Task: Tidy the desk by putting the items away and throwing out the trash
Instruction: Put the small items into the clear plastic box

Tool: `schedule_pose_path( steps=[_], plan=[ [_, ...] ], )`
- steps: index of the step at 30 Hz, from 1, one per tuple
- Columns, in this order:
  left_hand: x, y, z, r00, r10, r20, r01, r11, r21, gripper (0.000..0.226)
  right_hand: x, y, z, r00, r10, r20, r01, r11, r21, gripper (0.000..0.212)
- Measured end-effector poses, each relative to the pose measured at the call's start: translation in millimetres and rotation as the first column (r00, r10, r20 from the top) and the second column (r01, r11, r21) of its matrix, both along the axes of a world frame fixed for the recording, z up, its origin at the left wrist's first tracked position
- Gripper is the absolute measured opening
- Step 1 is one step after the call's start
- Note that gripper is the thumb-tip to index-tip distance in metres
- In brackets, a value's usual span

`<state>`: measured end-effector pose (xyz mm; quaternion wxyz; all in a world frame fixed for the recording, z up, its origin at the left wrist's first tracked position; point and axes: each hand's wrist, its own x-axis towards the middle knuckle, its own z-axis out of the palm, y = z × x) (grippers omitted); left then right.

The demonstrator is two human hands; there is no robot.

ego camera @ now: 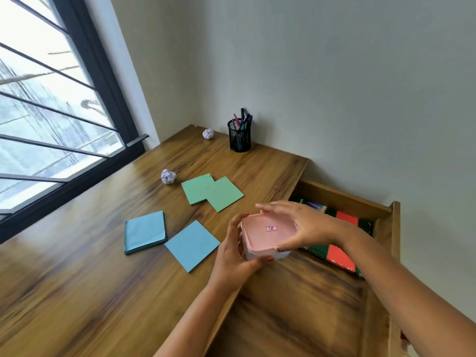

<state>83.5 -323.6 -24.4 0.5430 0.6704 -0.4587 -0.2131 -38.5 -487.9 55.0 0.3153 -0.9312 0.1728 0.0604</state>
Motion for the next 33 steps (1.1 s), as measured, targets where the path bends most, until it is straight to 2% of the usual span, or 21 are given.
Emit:
schedule_pose_path(
  steps=[2,4,5,6,8,9,11,13,16,19,21,24,27,33],
  plan=[
    [-7,22,10,0.999,-0.001,0.048,0.002,0.999,-0.032,0.084,-13,24,10,0.998,-0.040,0.053,0.034,0.994,0.106,0.085],
    [-17,46,19,0.998,0.020,0.061,-0.014,0.995,-0.097,0.080,-26,49,15,0.967,-0.198,0.161,0.123,0.914,0.387,0.081],
    [-22,58,22,0.998,0.031,0.058,-0.023,0.990,-0.139,0.079,-34,62,14,0.924,-0.331,0.193,0.172,0.808,0.563,0.075],
    [-30,72,26,0.998,0.039,0.051,-0.029,0.984,-0.175,0.079,-42,76,11,0.872,-0.459,0.170,0.207,0.661,0.722,0.066],
    [-45,97,34,0.996,0.048,0.079,-0.031,0.979,-0.201,0.077,-59,103,3,0.835,-0.550,-0.011,0.252,0.366,0.896,0.054],
    [-54,111,38,0.991,0.058,0.125,-0.034,0.982,-0.187,0.077,-69,120,1,0.843,-0.532,-0.076,0.257,0.275,0.926,0.053],
    [-71,138,46,0.980,0.077,0.185,-0.053,0.990,-0.134,0.077,-85,151,-2,0.843,-0.528,-0.104,0.237,0.190,0.953,0.055],
    [-88,166,54,0.995,0.029,0.098,-0.024,0.998,-0.057,0.081,-97,180,-1,0.809,-0.578,-0.101,0.243,0.173,0.955,0.059],
    [-118,207,67,0.977,-0.059,-0.203,0.067,0.997,0.034,0.085,-119,219,2,0.779,-0.620,-0.094,0.273,0.201,0.941,0.057],
    [-148,228,83,0.890,0.056,-0.452,-0.059,0.998,0.008,0.066,-141,243,6,0.781,-0.622,-0.051,0.270,0.264,0.926,0.045],
    [-165,233,89,0.816,0.140,-0.560,-0.150,0.988,0.029,0.051,-152,255,11,0.784,-0.620,-0.024,0.267,0.302,0.915,0.043],
    [-188,232,92,0.727,0.193,-0.659,-0.251,0.968,0.006,0.032,-165,264,18,0.786,-0.618,0.029,0.271,0.386,0.882,0.036],
    [-206,226,91,0.668,0.242,-0.704,-0.368,0.929,-0.030,0.018,-178,266,23,0.792,-0.609,0.033,0.286,0.419,0.862,0.032],
    [-224,206,89,0.661,0.310,-0.683,-0.465,0.884,-0.049,0.008,-190,256,21,0.795,-0.605,0.051,0.288,0.449,0.846,0.028]
  ],
)
